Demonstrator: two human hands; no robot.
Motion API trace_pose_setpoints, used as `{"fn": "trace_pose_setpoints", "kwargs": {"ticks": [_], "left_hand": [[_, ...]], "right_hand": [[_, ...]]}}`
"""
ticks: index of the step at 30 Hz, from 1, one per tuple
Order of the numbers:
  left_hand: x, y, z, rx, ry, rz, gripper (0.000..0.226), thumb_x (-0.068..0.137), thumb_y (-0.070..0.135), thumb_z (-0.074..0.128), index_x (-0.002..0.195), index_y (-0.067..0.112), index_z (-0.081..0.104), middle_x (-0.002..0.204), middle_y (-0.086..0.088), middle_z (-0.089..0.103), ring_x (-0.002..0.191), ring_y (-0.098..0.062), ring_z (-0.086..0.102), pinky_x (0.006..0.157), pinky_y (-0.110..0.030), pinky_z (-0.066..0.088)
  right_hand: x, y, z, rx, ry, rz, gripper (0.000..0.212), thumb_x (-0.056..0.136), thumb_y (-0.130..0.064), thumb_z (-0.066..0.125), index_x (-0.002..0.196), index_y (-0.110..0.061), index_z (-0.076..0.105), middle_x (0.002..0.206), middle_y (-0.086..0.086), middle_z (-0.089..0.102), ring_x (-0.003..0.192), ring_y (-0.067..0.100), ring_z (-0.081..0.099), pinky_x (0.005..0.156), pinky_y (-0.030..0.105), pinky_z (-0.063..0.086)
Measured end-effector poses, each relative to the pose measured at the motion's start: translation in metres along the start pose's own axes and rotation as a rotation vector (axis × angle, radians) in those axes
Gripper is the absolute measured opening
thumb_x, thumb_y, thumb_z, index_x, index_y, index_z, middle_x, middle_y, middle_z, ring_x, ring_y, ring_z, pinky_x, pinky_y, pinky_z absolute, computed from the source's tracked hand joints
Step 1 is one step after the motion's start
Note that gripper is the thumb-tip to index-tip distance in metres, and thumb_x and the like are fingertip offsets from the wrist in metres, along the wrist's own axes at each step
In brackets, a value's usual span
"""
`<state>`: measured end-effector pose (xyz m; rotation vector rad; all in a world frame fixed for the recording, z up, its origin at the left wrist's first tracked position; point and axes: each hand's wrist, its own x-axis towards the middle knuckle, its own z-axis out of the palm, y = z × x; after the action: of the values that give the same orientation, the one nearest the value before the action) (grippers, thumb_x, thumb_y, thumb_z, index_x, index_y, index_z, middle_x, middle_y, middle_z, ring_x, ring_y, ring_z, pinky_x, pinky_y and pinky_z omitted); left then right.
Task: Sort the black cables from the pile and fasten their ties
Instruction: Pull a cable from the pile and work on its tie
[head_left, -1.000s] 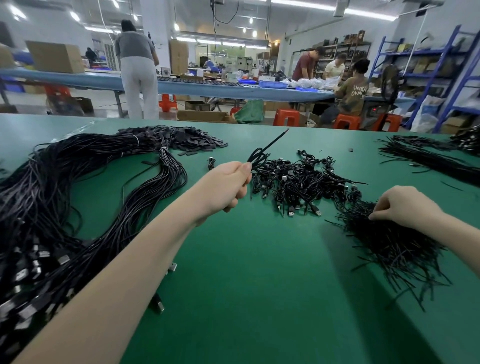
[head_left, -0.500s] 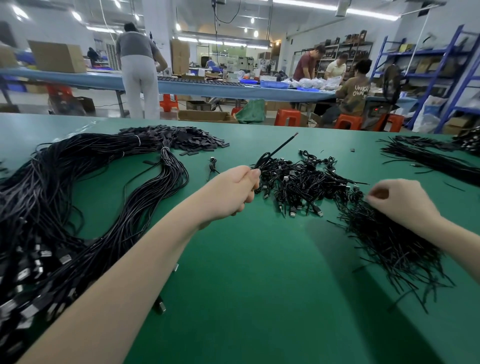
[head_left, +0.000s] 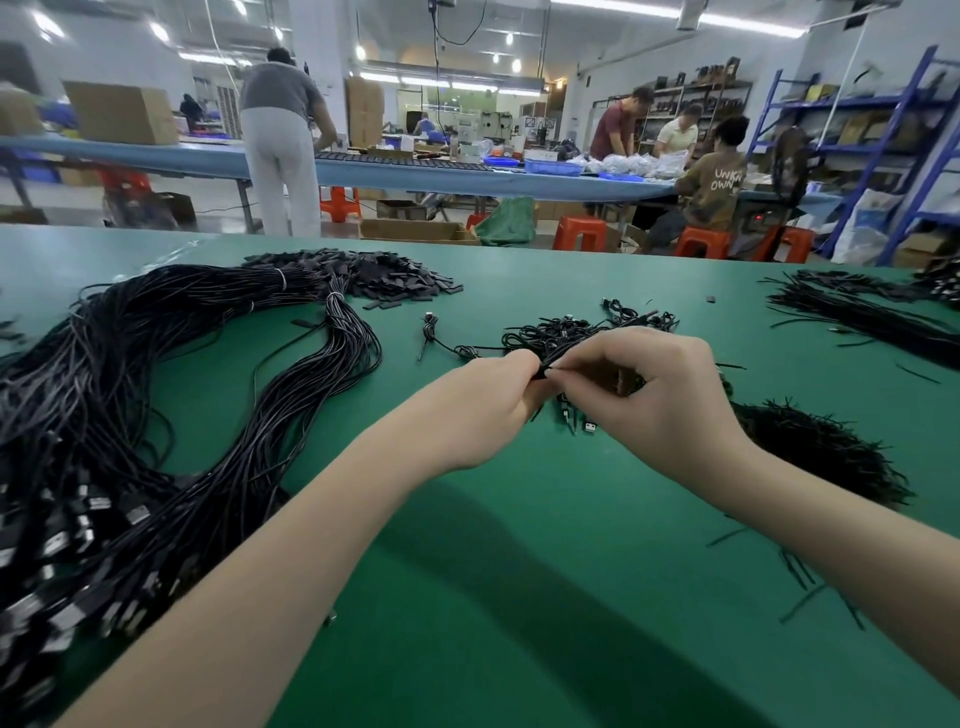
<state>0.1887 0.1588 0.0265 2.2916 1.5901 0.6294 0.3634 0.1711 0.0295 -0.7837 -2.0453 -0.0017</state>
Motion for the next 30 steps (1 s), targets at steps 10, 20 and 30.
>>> {"fn": "trace_pose_setpoints", "kwargs": {"ticks": [10, 20, 30], "left_hand": [[0.001, -0.001, 0.015, 0.258, 0.057, 0.036, 0.027, 0.102, 0.043, 0.029, 0.093, 0.018, 0.035, 0.076, 0.0, 0.044, 0.065, -0.028, 0.043, 0.059, -0.034, 0.034], [0.0, 0.006, 0.029, 0.585, 0.086, 0.043, 0.03, 0.101, 0.044, 0.029, 0.115, 0.024, 0.047, 0.095, -0.003, 0.066, 0.075, -0.033, 0.059, 0.056, -0.029, 0.028], [-0.004, 0.005, -0.003, -0.12, -0.175, 0.201, 0.026, 0.1, 0.038, 0.039, 0.083, 0.019, 0.042, 0.071, 0.009, 0.046, 0.055, -0.002, 0.041, 0.053, -0.02, 0.035]], "right_hand": [[-0.002, -0.007, -0.004, -0.173, -0.099, 0.035, 0.004, 0.084, -0.026, 0.068, 0.081, -0.027, 0.07, 0.074, -0.015, 0.063, 0.069, 0.008, 0.056, 0.06, 0.036, 0.05], [0.004, -0.012, -0.016, -0.39, -0.329, 0.094, 0.009, 0.083, -0.036, 0.062, 0.076, -0.033, 0.065, 0.078, -0.017, 0.06, 0.073, 0.009, 0.058, 0.061, 0.032, 0.05], [0.033, 0.04, -0.012, 1.028, -0.757, 0.858, 0.013, 0.079, -0.007, 0.061, 0.071, -0.017, 0.065, 0.068, 0.003, 0.06, 0.06, 0.014, 0.055, 0.057, 0.024, 0.048]]}}
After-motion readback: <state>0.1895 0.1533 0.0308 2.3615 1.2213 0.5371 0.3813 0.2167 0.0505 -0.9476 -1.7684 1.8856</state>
